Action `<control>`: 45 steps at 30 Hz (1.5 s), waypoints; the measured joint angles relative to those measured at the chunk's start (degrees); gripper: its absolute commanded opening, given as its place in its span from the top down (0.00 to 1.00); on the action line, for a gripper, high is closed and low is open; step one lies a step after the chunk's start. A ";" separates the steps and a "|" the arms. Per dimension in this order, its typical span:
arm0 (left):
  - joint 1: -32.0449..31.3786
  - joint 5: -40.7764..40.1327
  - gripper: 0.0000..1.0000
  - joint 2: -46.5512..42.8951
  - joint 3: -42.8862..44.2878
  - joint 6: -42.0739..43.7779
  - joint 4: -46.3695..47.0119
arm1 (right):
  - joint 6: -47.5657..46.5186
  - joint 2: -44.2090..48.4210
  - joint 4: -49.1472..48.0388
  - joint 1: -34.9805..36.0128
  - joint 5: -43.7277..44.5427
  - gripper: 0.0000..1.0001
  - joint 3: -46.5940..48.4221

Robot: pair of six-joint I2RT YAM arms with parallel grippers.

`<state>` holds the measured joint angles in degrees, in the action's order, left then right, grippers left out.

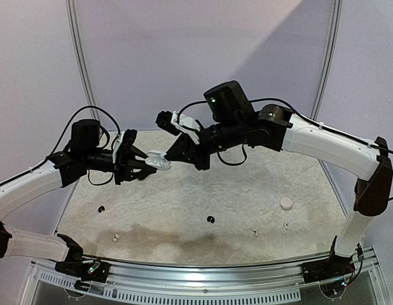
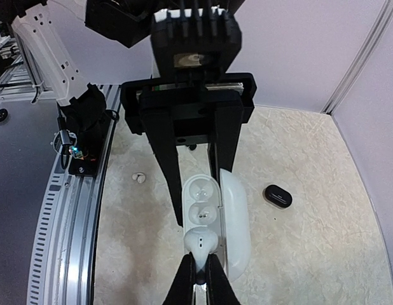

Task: Insert the wireless bluetooth earbuds into the charging case
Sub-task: Insert the right earbud into the right side groove of the charging case.

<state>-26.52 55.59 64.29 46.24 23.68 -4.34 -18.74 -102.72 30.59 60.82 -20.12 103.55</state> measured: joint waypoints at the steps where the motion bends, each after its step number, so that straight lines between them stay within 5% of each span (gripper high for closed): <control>1: 0.00 -0.11 1.00 0.00 0.00 -0.79 0.37 | 0.00 0.00 0.00 0.04 0.04 1.00 0.00; 37: 0.02 -0.81 1.00 0.33 -0.11 -1.40 -0.31 | -7.76 -4.20 5.22 0.33 4.70 0.96 4.07; 45: 0.00 -0.66 1.00 0.35 -0.11 -0.72 -0.72 | -8.96 -4.44 6.67 0.42 5.09 0.73 4.57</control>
<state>-26.52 54.94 64.64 46.13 22.96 -5.06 -27.70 -107.15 37.26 61.23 -15.03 108.12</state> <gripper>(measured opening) 0.236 0.198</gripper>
